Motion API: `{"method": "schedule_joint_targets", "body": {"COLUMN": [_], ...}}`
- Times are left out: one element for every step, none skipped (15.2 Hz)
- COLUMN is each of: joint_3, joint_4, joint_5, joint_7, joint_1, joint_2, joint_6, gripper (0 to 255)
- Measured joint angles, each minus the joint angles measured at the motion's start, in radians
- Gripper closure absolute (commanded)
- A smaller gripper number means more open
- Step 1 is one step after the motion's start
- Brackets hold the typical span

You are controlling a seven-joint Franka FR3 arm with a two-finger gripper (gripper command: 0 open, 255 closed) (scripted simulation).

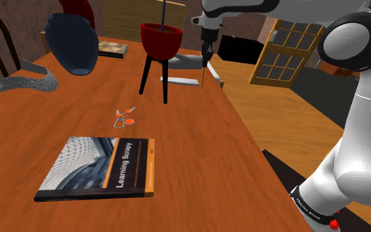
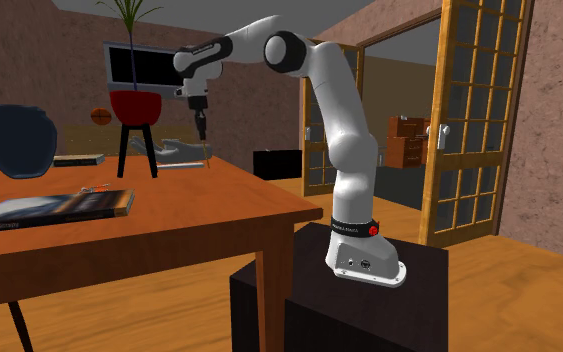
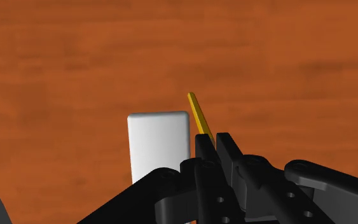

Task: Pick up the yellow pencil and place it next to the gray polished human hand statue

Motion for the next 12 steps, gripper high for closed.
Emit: {"method": "schedule_joint_targets", "body": {"joint_3": [0.000, 0.000, 0.001, 0.001, 0.001, 0.001, 0.001, 0.002, 0.003, 0.003, 0.003, 0.003], "joint_4": [-0.013, -0.034, -0.041, -0.051, -0.066, -0.080, -0.093, -0.106, -0.118, -0.124, -0.139, -0.155], "joint_5": [0.000, -0.001, -0.001, -0.001, -0.001, -0.001, -0.001, -0.001, -0.001, 0.000, 0.000, 0.000], "joint_7": [0.002, 0.003, 0.004, 0.004, 0.006, 0.006, 0.007, 0.009, 0.011, 0.010, 0.011, 0.010], "joint_1": [0.001, 0.002, 0.002, 0.001, 0.003, 0.002, 0.002, 0.004, 0.005, 0.005, 0.005, 0.004], "joint_2": [0.000, -0.005, -0.003, -0.001, -0.001, -0.001, 0.000, -0.002, -0.004, 0.000, -0.001, -0.004], "joint_6": [0.014, 0.029, 0.040, 0.052, 0.066, 0.080, 0.095, 0.110, 0.123, 0.135, 0.150, 0.163], "gripper": [255, 255, 255, 255, 255, 255, 255, 255, 255, 255, 255, 255]}}
